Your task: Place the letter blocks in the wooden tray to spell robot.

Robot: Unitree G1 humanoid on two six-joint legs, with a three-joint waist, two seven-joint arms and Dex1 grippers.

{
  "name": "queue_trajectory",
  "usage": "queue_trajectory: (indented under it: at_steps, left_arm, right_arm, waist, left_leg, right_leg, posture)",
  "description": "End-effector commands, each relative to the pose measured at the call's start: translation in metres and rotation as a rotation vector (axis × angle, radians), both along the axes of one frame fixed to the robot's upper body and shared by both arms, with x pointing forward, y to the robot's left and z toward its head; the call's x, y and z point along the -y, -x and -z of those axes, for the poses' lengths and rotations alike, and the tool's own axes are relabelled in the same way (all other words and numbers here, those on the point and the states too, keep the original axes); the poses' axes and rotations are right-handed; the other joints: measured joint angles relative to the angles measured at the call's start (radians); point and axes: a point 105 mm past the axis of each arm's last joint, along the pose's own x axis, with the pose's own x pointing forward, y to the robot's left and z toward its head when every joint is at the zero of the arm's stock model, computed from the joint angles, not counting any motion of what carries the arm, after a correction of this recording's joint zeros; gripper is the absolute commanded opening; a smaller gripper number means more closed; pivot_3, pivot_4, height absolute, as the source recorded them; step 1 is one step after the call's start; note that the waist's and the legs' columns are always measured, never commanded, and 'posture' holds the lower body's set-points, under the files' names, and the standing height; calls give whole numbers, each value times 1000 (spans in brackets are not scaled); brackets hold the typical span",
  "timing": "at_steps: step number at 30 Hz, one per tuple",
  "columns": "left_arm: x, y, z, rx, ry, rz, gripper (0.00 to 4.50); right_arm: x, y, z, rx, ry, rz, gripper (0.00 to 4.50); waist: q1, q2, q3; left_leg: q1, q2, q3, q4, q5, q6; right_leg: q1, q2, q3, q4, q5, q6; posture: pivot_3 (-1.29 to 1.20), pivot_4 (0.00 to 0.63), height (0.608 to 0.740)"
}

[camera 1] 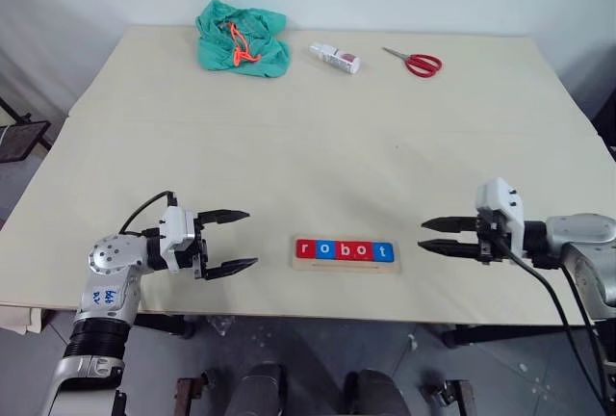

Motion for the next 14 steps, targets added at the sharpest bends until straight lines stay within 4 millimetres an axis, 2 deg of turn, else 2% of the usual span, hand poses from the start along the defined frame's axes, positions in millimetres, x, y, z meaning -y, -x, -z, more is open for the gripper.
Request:
queue_trajectory:
  at_steps: [1, 4, 8, 14]
  left_arm:
    - [-12, -12, -26, 66, 51, -115, 4500]
    - [-22, -7, -37, 78, 72, -153, 4500]
    - [-38, 1, -36, 64, 30, -185, 4500]
    - [-45, 10, -33, 67, 8, -173, 4500]
  right_arm:
    - [20, 0, -2, 10, -10, 62, 3417]
    - [29, 0, -2, 24, -36, 103, 4431]
    - [36, 4, -2, 43, -68, 114, 4470]
    - [47, 1, 3, 42, -56, 137, 4470]
  waist:
    - [-1, 0, 0]
    - [-4, 0, 0]
    - [-10, 0, 0]
    - [-4, 0, 0]
  left_leg:
    - [0, 0, 0, 0, 0, 0]
    - [0, 0, 0, 0, 0, 0]
    - [1, 1, 1, -2, 0, 0]
    - [1, 1, 1, -1, 0, 0]
  right_leg:
    - [0, 0, 0, 0, 0, 0]
    - [0, 0, 0, 0, 0, 0]
    - [-1, 0, 0, 0, 0, 0]
    - [0, 0, 1, 0, 0, 0]
  posture:
    - [0, 150, 740]
    - [0, 150, 740]
    - [0, 150, 740]
    - [0, 150, 740]
